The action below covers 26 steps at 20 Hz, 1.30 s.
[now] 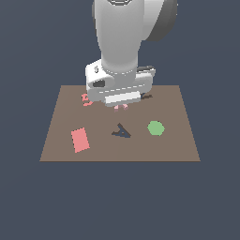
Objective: Insert a designated object into the corresponding slot on a board.
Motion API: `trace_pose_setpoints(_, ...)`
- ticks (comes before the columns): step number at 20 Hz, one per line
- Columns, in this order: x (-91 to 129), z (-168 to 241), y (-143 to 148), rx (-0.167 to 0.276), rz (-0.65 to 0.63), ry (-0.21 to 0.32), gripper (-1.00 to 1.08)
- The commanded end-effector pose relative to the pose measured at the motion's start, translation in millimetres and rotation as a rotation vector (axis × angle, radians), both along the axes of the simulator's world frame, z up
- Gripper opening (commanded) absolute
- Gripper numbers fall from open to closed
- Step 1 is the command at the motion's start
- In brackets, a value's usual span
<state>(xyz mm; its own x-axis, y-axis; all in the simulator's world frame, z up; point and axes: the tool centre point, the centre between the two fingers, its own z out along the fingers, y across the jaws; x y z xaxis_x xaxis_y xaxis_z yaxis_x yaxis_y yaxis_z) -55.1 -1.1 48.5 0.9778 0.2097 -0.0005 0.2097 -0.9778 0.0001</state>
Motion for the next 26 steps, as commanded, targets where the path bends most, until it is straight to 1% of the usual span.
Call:
trace_pose_setpoints(1, -0.2, -6.2, -0.2, 0.0, 0.001, 0.001, 1.0)
trace_pose_setpoints(7, -0.3, -18.7, -0.4, 0.0, 0.002, 0.0, 1.0)
trace_pose_setpoints(8, -0.3, -18.7, -0.4, 0.0, 0.002, 0.0, -1.0)
trace_pose_setpoints(20, -0.3, -18.2, -0.3, 0.0, 0.002, -0.001, -1.0)
trace_pose_setpoints(26, 0.3, -18.0, 1.6, 0.0, -0.031, -0.001, -1.0)
